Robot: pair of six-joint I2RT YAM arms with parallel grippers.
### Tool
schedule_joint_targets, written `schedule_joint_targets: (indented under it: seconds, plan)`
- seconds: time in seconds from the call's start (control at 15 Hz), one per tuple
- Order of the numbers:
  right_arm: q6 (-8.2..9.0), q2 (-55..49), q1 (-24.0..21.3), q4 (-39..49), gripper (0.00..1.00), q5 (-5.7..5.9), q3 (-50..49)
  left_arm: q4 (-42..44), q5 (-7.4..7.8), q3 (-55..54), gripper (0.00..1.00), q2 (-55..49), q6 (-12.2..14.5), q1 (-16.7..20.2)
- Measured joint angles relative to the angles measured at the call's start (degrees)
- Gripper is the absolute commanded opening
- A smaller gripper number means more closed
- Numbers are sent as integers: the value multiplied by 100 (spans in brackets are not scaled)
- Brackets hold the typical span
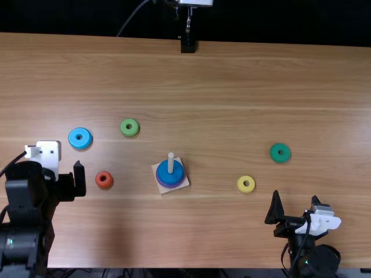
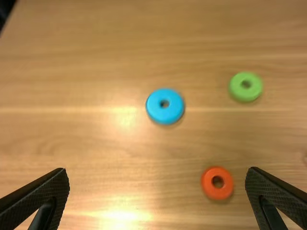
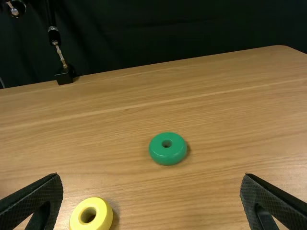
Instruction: Build the Hanoi tower: stack the rings onto the peg from bottom to top in this color order: purple, dark blue, light blue, dark green, light green, yellow, orange.
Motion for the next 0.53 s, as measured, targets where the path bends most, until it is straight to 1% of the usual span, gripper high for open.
schedule_joint_targets:
  seconds: [0.07,0.27,0.53]
  plan:
    - [0,2,0,0,100,0,0,9,-15,0,100,413,4,68]
    - [2,2,0,-2,100,-2,0,-37,-2,74,100,1967,4,81]
    - [2,2,0,2,100,0,0,-57,-2,1392,100,3613,7,81]
